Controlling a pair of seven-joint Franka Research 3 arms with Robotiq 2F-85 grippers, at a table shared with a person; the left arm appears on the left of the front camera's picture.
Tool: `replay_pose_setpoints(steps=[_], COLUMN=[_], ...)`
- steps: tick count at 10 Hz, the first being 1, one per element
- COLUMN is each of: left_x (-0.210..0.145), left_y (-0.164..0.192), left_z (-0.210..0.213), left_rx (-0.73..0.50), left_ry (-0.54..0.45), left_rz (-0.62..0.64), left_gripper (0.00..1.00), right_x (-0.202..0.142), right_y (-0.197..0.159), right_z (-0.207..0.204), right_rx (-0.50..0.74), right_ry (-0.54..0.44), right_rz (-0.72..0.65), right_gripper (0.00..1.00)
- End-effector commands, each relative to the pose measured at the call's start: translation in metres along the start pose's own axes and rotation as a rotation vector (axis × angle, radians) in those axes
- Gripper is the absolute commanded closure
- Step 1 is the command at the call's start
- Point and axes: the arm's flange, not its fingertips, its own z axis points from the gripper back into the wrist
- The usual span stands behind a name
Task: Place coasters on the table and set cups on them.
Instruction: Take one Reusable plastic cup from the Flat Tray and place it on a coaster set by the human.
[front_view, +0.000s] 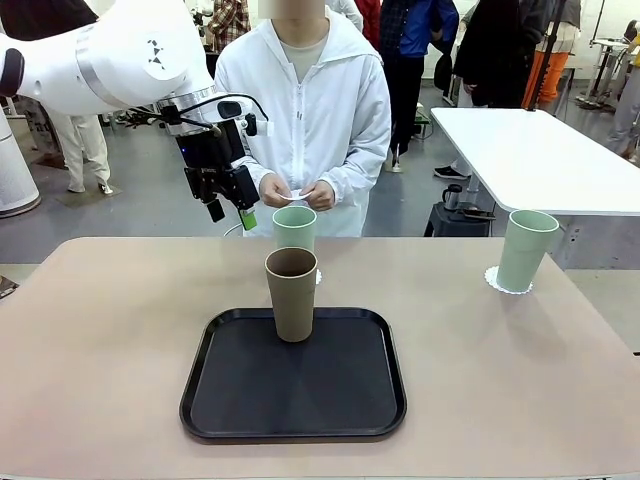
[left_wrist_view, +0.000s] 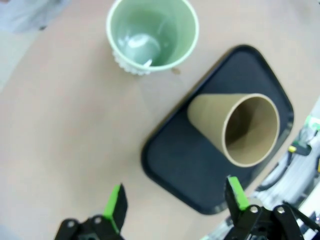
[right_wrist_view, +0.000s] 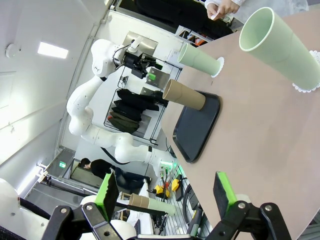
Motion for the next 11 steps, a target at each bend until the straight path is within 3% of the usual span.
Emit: replay_pose_setpoints(steps=[1, 4, 5, 8, 10, 11], left_x=[-0.001, 0.0, -0.011, -0.085, -0.141, -0.175], left_y=[0.001, 0.0, 0.008, 0.031, 0.054, 0.072], left_z=[0.002, 0.0, 0.006, 0.025, 0.032, 0.032], left_rx=[-0.019, -0.001, -0.066, -0.163, -0.292, -0.463], left_ry=[-0.011, -0.001, -0.064, -0.127, -0.191, -0.262], left_rz=[-0.025, 0.0, 0.124, 0.397, 0.414, 0.362], left_gripper=[0.0, 0.0, 0.0, 0.0, 0.0, 0.0], right_x=[-0.001, -0.001, -0.001, -0.001, -0.001, -0.001], right_y=[0.0, 0.0, 0.0, 0.0, 0.0, 0.0], right_z=[-0.001, -0.001, -0.001, -0.001, -0.001, -0.001], right_rx=[-0.002, -0.002, -0.002, -0.002, -0.002, -0.002], right_ry=[0.0, 0.0, 0.0, 0.0, 0.0, 0.0], right_rz=[-0.004, -0.004, -0.004, -0.004, -0.004, -0.004], right_gripper=[0.0, 0.0, 0.0, 0.0, 0.0, 0.0])
